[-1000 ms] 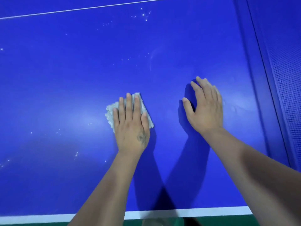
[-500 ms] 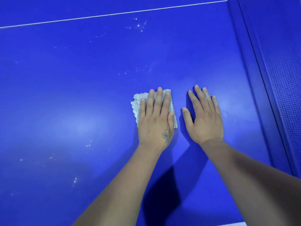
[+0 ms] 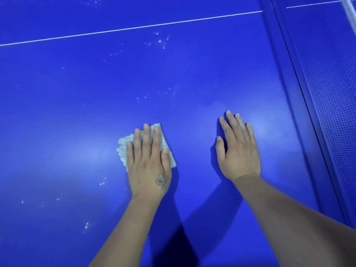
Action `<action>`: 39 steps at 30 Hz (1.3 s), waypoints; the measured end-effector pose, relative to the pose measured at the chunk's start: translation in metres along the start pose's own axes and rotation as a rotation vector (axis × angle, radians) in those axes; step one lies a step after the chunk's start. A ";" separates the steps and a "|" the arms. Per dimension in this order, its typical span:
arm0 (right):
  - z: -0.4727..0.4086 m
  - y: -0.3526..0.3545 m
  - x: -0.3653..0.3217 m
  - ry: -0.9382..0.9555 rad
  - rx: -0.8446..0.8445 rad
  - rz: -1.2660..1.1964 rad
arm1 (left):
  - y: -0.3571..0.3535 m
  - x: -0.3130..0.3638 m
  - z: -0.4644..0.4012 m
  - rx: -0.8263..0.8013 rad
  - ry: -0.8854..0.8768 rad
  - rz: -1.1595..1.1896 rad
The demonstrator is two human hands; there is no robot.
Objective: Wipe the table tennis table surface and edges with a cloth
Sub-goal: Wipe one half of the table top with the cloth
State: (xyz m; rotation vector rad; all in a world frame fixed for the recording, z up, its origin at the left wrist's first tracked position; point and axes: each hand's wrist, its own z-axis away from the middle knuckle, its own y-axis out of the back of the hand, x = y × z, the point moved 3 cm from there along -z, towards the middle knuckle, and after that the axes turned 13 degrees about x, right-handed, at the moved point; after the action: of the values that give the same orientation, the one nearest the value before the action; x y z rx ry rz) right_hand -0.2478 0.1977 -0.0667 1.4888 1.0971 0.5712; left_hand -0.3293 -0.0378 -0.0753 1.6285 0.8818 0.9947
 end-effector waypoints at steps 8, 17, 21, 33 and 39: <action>-0.001 -0.002 0.001 0.009 -0.004 0.007 | -0.026 0.012 -0.118 0.087 0.142 0.039; 0.000 -0.002 -0.002 0.016 0.018 -0.011 | -0.030 0.082 -0.097 0.039 -0.240 0.076; -0.001 0.001 -0.003 0.009 0.009 -0.003 | -0.012 0.066 -0.044 -0.031 -0.342 0.061; -0.096 -0.018 -0.005 -0.024 0.060 -0.040 | -0.008 -0.020 -0.076 0.008 0.080 -0.004; -0.119 -0.035 -0.006 -0.091 0.017 0.029 | -0.030 0.020 -0.149 0.012 0.188 0.017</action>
State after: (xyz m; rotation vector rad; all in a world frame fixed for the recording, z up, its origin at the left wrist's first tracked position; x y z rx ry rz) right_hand -0.3614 0.2483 -0.0704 1.5323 1.0132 0.5101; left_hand -0.4605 0.0425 -0.0757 1.5726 1.0028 1.1705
